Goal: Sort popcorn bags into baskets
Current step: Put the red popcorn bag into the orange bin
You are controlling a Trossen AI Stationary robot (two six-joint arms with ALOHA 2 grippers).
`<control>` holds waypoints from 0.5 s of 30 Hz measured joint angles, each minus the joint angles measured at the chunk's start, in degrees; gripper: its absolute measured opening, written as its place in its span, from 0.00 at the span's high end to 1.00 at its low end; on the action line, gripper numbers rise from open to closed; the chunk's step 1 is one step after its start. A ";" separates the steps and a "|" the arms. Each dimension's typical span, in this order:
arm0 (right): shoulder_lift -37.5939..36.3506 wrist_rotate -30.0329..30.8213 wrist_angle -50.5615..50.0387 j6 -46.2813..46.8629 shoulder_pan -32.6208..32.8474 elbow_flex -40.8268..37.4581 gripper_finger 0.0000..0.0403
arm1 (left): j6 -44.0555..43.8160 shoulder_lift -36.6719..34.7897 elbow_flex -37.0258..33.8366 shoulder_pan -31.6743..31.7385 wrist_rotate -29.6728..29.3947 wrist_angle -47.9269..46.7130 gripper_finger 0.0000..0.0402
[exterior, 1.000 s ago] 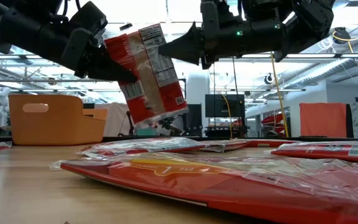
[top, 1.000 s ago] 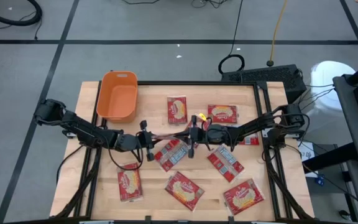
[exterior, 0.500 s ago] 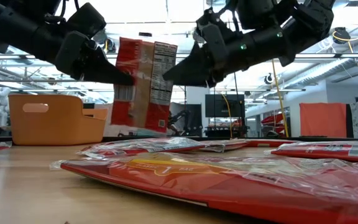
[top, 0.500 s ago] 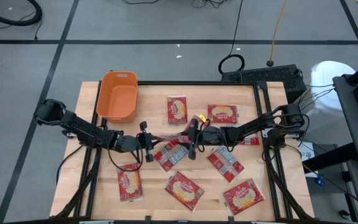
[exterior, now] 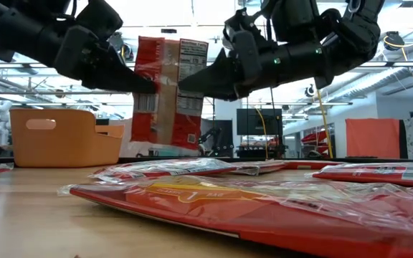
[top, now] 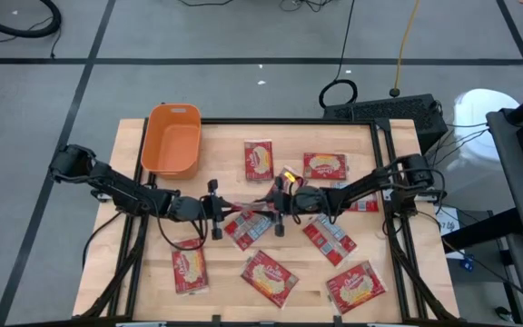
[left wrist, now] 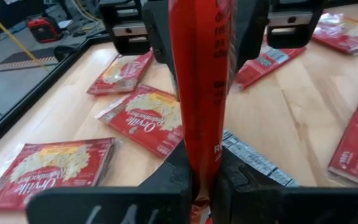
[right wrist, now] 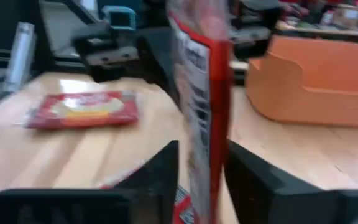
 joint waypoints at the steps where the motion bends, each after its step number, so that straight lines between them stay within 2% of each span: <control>1: -0.01 0.01 0.16 -0.10 0.01 0.00 0.80 | 0.38 0.00 0.00 -0.01 0.12 0.49 0.95; 6: 0.00 -0.03 1.38 -0.20 -0.24 -0.02 0.97 | 1.45 0.00 -0.04 -0.22 -0.21 2.95 0.87; 11: -0.01 -0.01 1.65 -0.16 -0.33 -0.02 0.94 | -2.17 0.00 -0.04 -0.23 -0.52 4.88 0.76; 15: -0.02 0.10 1.72 0.43 -0.33 -0.02 0.94 | -3.87 -0.06 -0.03 -1.30 -3.81 5.07 0.65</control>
